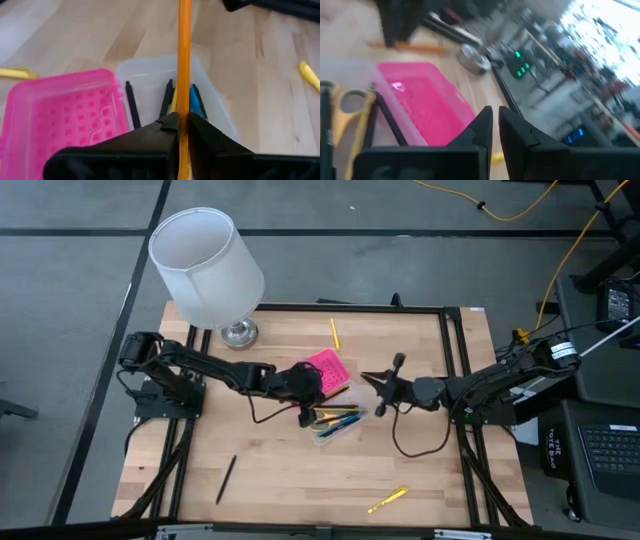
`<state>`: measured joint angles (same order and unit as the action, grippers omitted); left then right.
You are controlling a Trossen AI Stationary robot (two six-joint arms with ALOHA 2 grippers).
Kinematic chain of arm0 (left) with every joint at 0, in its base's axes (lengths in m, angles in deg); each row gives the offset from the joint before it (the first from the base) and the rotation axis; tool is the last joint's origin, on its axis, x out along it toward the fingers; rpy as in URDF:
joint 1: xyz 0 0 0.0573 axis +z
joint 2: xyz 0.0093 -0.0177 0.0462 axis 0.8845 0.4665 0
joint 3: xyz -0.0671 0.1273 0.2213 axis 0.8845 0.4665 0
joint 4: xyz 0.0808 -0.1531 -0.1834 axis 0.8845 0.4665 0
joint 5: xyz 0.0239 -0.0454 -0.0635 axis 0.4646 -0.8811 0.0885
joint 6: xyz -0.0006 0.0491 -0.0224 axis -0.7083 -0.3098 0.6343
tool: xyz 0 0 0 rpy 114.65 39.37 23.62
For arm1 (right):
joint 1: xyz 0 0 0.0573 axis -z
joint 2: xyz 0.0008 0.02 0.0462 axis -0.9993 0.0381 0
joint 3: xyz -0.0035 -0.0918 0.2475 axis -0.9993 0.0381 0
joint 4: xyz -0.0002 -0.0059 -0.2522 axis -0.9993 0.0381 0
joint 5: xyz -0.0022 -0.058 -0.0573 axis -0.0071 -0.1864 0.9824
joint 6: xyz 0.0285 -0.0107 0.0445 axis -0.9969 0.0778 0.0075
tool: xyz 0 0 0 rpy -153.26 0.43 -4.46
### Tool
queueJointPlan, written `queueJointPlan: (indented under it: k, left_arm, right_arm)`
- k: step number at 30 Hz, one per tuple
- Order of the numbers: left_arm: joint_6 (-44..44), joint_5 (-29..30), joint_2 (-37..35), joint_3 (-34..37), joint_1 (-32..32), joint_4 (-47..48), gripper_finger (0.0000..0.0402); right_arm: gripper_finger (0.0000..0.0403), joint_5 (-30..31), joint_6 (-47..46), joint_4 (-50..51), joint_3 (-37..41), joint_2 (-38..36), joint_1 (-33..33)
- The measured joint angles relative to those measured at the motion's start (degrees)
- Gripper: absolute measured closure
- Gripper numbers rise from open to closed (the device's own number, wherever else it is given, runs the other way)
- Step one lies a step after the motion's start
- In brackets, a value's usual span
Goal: Pick & place school supplies into a supply box
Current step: Put the orange pencil into the supply box
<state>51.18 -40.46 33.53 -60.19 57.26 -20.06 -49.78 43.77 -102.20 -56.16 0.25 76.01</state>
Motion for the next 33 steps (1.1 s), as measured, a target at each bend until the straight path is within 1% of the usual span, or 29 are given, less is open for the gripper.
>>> queueJointPlan:
  k: [2, 5, 9, 13, 15, 18, 23, 26, 33]
  left_arm:
    - [-1.1, -1.4, 1.8, -2.1, 0.2, 1.3, 0.0387]
    - [-2.1, -3.6, 4.8, -5.6, 0.5, 5.1, 0.0387]
    - [-2.1, -5.0, 8.6, -9.9, 1.3, 11.0, 0.0387]
    - [-1.1, -7.1, 11.5, -14.1, 1.9, 15.6, 0.0387]
    - [-1.2, -8.2, 12.5, -16.0, 2.2, 16.9, 0.0387]
    - [-1.1, -8.2, 14.0, -18.4, 2.9, 17.9, 0.0386]
    - [-1.1, -8.2, 15.7, -19.9, 3.6, 18.0, 0.0386]
    - [-1.1, -8.2, 16.5, -19.9, 3.6, 18.1, 0.0386]
    - [-1.2, -8.2, 16.6, -19.9, 3.6, 18.1, 0.0386]
  right_arm:
    - [0.0366, -2.8, 1.1, -0.1, -0.9, 0.0, 0.7]
    - [0.0366, -5.0, 1.1, 0.0, -2.3, 0.0, 2.3]
    - [0.0366, -7.9, 1.1, 0.2, -2.7, 0.0, 4.1]
    - [0.0366, -8.1, 2.9, 0.3, -2.7, -0.6, 5.8]
    - [0.0366, -8.1, 5.3, 0.3, -2.7, -2.0, 6.5]
    - [0.0367, -9.6, 5.8, 0.6, -2.8, -4.9, 7.5]
    - [0.0389, -16.7, 3.8, 3.1, -2.8, -8.8, 8.8]
    - [0.0397, -20.1, 2.6, 5.5, -2.8, -9.4, 9.4]
    - [0.0376, -20.6, 1.4, 6.3, -2.8, -9.2, 10.3]
